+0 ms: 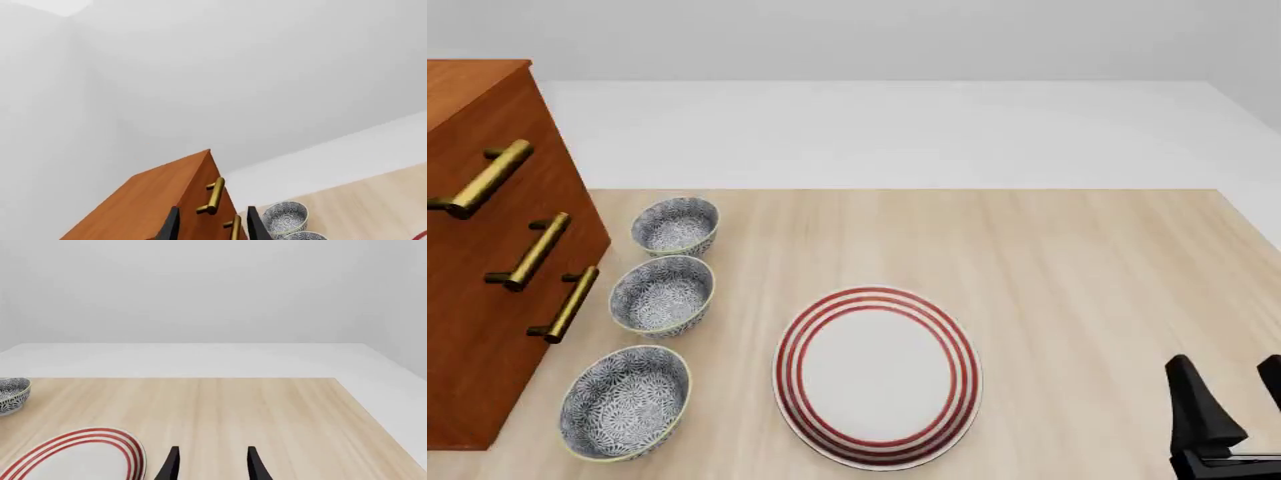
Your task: Open the top drawer of the cabinet.
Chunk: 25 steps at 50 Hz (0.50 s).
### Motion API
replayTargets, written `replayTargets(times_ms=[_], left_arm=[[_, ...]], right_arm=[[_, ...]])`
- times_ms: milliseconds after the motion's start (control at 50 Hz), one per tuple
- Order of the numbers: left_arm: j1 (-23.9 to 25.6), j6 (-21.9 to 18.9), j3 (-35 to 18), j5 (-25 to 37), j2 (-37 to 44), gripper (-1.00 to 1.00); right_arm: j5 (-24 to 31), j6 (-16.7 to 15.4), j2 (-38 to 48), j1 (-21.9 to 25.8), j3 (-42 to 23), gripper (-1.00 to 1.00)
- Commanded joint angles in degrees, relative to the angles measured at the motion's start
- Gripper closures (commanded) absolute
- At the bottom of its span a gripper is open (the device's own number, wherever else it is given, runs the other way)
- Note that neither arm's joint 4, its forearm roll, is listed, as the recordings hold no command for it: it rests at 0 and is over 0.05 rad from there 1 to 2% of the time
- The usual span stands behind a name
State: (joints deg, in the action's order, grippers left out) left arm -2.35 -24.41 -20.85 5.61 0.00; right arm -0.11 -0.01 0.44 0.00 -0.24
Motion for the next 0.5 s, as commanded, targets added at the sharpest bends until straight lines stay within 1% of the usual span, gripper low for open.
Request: replayTargets(times_ms=[20,100,120,180,200,260,280,300,320,340,400,440,500], left_arm=[[0.8,-8.3,-4.2,3.0,0.0,-1.00],[1.0,-11.6,-4.8,3.4,0.0,-1.00],[1.7,-14.5,-4.4,2.9,0.0,-1.00],[1.7,-17.3,-3.6,2.6,0.0,-1.00],[1.7,-17.6,-3.7,2.9,0.0,-1.00],[2.4,-21.2,-2.1,2.2,0.0,-1.00],[2.4,-21.2,-2.1,2.2,0.0,-1.00],[2.1,-18.9,-3.8,3.9,0.0,-1.00],[2.1,-19.9,-3.0,3.4,0.0,-1.00],[1.7,-21.8,-1.3,1.6,0.0,-1.00],[1.9,-21.9,-1.3,1.9,0.0,-1.00],[2.0,-24.1,0.1,1.2,0.0,-1.00],[2.1,-25.5,1.0,0.8,0.0,-1.00]], right_arm=[[0.0,0.0,0.0,0.0,0.0,-1.00],[0.0,0.0,0.0,0.0,0.0,-1.00],[0.0,0.0,0.0,0.0,0.0,-1.00],[0.0,0.0,0.0,0.0,0.0,-1.00],[0.0,0.0,0.0,0.0,0.0,-1.00],[0.0,0.0,0.0,0.0,0.0,-1.00],[0.0,0.0,0.0,0.0,0.0,-1.00],[0.0,0.0,0.0,0.0,0.0,-1.00],[0.0,0.0,0.0,0.0,0.0,-1.00],[0.0,0.0,0.0,0.0,0.0,-1.00],[0.0,0.0,0.0,0.0,0.0,-1.00],[0.0,0.0,0.0,0.0,0.0,-1.00],[0.0,0.0,0.0,0.0,0.0,-1.00]])
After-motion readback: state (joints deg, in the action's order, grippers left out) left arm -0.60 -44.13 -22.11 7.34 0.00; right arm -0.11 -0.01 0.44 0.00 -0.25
